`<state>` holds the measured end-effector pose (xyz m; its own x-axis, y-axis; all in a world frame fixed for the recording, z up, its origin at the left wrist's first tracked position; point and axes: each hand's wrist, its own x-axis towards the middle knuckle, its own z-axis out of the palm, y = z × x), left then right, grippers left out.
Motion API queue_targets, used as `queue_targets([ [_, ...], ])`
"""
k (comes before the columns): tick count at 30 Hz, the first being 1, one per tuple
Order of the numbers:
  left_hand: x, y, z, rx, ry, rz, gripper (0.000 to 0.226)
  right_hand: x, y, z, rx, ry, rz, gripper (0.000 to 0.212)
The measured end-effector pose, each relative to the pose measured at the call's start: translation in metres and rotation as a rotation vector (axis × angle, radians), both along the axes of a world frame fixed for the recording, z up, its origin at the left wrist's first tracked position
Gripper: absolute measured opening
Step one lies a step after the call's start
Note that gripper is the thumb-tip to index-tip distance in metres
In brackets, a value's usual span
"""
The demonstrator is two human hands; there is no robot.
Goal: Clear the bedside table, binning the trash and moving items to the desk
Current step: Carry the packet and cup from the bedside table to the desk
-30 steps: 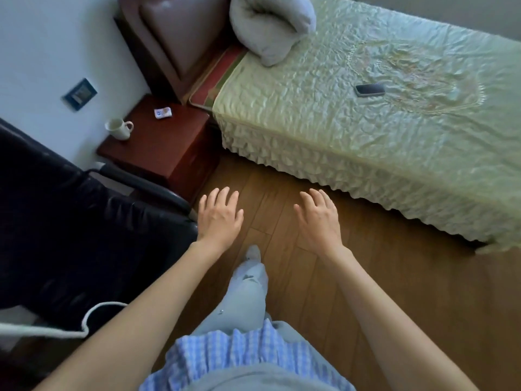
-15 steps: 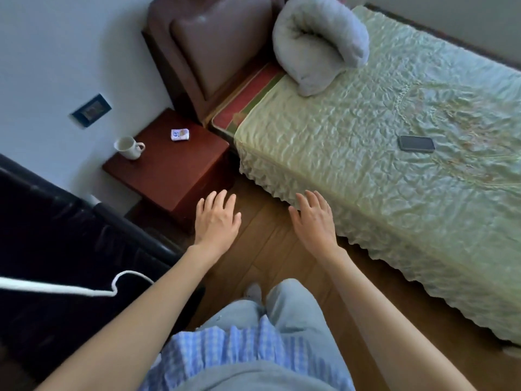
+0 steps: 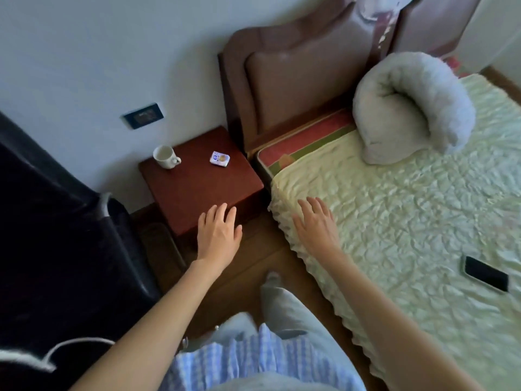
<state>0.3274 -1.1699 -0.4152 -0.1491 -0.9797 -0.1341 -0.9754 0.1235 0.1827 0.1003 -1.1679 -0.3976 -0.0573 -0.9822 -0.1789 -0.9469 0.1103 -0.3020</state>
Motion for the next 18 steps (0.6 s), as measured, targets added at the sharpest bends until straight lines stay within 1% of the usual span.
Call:
queue_targets([
  [3,-0.010,-0.021,-0.005,-0.002,0.000,0.110,0.047,-0.014,-0.042,-0.007,0.025,0.009,0.104,0.048],
  [11,-0.017,-0.057,-0.031,0.120,0.012,0.329,0.048,-0.015,-0.128,-0.023,0.080,0.007,0.294,0.046],
  [14,-0.016,-0.079,-0.042,0.138,0.028,0.373,0.047,-0.004,-0.158,-0.032,0.108,-0.007,0.316,0.046],
  [17,-0.007,-0.111,-0.053,0.126,0.046,0.399,0.047,0.008,-0.190,-0.045,0.089,-0.035,0.315,0.057],
  [18,-0.004,-0.123,-0.056,0.129,0.053,0.406,0.047,0.011,-0.199,-0.048,0.094,-0.031,0.317,0.054],
])
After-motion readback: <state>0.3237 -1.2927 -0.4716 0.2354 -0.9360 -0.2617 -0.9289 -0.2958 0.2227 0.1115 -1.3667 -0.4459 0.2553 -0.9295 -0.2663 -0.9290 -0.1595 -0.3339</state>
